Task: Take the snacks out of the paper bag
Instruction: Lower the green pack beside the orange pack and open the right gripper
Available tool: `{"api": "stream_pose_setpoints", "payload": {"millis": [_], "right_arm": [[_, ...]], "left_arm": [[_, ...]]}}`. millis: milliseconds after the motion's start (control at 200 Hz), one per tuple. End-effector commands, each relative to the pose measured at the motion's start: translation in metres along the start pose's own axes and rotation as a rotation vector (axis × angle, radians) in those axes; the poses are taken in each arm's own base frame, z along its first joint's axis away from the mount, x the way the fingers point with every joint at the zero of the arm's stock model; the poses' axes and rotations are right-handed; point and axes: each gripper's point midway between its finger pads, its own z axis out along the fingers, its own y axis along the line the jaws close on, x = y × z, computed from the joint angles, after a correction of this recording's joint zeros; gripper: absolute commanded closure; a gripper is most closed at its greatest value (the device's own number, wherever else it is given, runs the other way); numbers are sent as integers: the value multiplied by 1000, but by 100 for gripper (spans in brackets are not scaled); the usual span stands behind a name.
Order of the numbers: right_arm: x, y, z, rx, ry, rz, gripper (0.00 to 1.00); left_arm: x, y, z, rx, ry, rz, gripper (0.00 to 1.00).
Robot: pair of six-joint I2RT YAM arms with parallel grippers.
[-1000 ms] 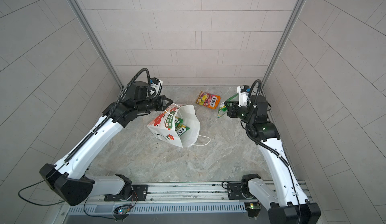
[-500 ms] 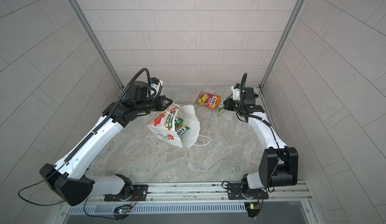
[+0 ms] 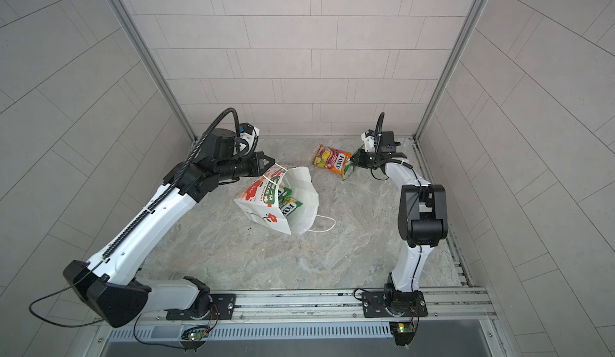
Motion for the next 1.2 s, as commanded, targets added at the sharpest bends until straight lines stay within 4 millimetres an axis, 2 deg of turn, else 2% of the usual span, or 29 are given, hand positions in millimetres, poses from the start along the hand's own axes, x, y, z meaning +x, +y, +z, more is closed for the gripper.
{"api": "stream_pose_setpoints", "payload": {"millis": [0, 195, 360, 841, 1191], "right_arm": [[5, -16, -7, 2, 22, -39, 100], [36, -68, -13, 188, 154, -36, 100], [50, -94, -18, 270, 233, -40, 100], [56, -137, -13, 426, 361, -98, 100], [51, -145, -11, 463, 344, -87, 100]], "left_arm": [[-8, -7, -6, 16, -32, 30, 100], [-9, -8, -6, 17, -31, 32, 100], [-10, -9, -7, 16, -31, 36, 100], [-9, -9, -8, 16, -25, 41, 100], [-8, -9, -9, 15, -26, 40, 100]]}}
